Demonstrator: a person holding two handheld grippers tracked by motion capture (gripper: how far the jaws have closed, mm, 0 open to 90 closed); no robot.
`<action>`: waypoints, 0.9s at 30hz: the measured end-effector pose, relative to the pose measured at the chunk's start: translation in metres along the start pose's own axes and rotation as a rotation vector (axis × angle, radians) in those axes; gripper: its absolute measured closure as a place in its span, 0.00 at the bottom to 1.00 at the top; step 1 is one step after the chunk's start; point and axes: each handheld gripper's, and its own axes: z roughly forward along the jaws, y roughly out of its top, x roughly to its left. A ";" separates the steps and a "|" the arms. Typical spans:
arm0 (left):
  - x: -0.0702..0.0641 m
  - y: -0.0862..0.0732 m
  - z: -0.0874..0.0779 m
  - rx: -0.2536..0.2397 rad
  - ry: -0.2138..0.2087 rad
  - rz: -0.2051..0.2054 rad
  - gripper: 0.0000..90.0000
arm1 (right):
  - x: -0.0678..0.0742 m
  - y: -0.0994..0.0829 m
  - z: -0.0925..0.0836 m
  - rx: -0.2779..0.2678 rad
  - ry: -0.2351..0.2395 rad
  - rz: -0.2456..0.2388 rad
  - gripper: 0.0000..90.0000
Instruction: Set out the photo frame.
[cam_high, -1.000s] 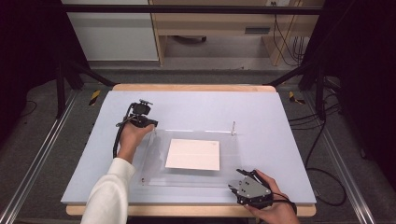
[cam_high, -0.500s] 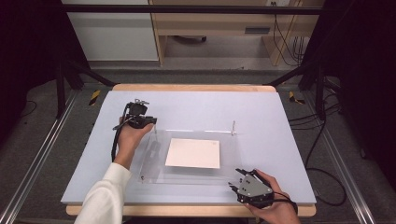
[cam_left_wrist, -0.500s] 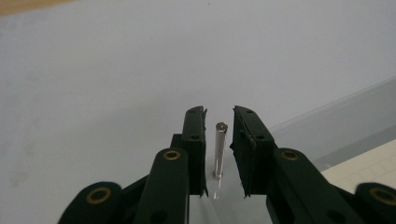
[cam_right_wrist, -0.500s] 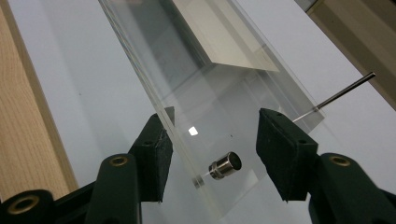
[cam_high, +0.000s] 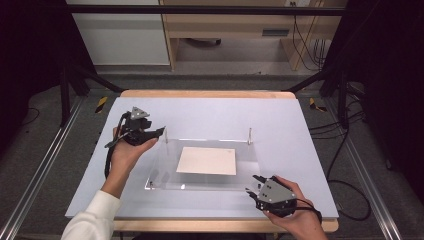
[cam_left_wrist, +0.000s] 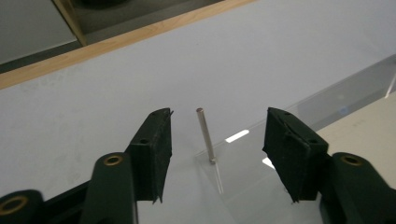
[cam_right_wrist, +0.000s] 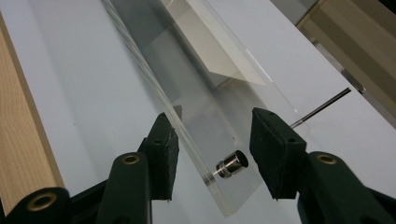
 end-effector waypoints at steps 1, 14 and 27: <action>-0.001 0.000 -0.004 -0.014 -0.014 -0.008 0.43 | -0.001 0.001 0.000 0.000 0.002 0.000 0.60; -0.018 0.006 -0.044 -0.111 -0.099 0.025 0.17 | -0.022 0.019 -0.006 0.000 0.031 0.065 0.62; -0.030 0.007 -0.063 -0.166 -0.160 0.103 0.11 | -0.040 0.032 -0.007 0.011 0.079 0.099 0.63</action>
